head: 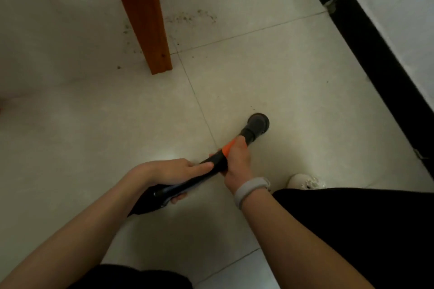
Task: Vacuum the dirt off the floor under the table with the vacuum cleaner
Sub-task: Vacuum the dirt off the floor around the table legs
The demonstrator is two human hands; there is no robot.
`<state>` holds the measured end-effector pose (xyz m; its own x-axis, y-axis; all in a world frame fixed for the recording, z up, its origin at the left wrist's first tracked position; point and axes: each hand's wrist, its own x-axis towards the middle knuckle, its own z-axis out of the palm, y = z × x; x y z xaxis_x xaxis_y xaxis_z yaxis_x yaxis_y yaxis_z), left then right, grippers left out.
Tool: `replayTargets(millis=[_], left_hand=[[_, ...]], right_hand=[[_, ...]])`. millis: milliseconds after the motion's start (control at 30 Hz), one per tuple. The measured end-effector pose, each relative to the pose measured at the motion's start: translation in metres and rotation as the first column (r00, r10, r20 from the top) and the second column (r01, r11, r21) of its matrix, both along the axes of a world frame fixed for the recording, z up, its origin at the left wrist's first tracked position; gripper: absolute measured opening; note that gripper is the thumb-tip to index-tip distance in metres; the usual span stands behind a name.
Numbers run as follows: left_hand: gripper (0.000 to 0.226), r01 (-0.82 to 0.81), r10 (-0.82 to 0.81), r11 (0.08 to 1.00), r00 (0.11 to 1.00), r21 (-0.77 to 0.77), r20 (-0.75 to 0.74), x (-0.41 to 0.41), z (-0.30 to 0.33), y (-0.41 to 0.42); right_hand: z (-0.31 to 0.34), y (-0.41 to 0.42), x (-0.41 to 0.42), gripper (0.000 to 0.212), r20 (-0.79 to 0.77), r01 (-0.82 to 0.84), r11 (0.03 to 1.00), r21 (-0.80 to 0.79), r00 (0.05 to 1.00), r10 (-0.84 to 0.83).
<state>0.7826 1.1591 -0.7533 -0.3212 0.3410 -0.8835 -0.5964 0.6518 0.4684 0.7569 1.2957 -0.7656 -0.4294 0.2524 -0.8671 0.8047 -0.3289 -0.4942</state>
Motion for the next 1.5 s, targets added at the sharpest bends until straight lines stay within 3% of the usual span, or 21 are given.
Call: replayTargets(millis=[67, 133, 200, 400, 533, 667, 867, 1200, 1500], left_hand=[[0.074, 0.03, -0.032, 0.999, 0.998, 0.034, 0.049, 0.002, -0.004, 0.011], [0.072, -0.014, 0.012, 0.999, 0.999, 0.035, 0.041, 0.002, -0.007, 0.017], [0.059, -0.109, 0.109, 0.994, 0.994, -0.005, -0.026, -0.001, -0.006, 0.018], [0.059, -0.36, 0.348, 0.924, 0.931, -0.13, -0.109, -0.014, -0.004, 0.005], [0.063, -0.438, 0.43, 0.885, 0.899, -0.16, -0.085, -0.026, 0.01, 0.001], [0.062, -0.589, 0.583, 0.788, 0.808, -0.181, -0.091, -0.042, 0.029, 0.0], [0.062, -0.615, 0.586, 0.729, 0.788, -0.3, -0.191, -0.091, 0.039, 0.014], [0.041, -0.66, 0.6, 0.713, 0.75, -0.239, -0.281, -0.133, 0.034, 0.017], [0.06, -0.524, 0.549, 0.789, 0.835, -0.321, -0.015, -0.073, 0.041, -0.016]], right_hand=[[-0.001, 0.017, 0.007, 0.028, 0.014, 0.03, 0.999, 0.01, 0.999, -0.03], [-0.006, 0.021, -0.001, 0.028, 0.016, 0.0, 1.0, 0.015, 1.0, 0.0], [-0.01, 0.015, -0.019, 0.03, 0.01, -0.104, 0.994, 0.027, 0.995, 0.103], [-0.017, -0.019, -0.06, 0.024, -0.057, -0.366, 0.929, -0.058, 0.93, 0.363], [-0.018, -0.036, -0.087, 0.026, -0.051, -0.534, 0.833, -0.146, 0.845, 0.532], [-0.01, -0.061, -0.126, 0.03, -0.005, -0.658, 0.711, -0.246, 0.735, 0.678], [-0.001, -0.062, -0.178, 0.028, -0.016, -0.627, 0.697, -0.348, 0.747, 0.664], [0.006, -0.074, -0.235, 0.026, -0.087, -0.727, 0.592, -0.349, 0.654, 0.752], [-0.012, -0.083, -0.151, 0.03, 0.043, -0.645, 0.679, -0.351, 0.713, 0.7]])
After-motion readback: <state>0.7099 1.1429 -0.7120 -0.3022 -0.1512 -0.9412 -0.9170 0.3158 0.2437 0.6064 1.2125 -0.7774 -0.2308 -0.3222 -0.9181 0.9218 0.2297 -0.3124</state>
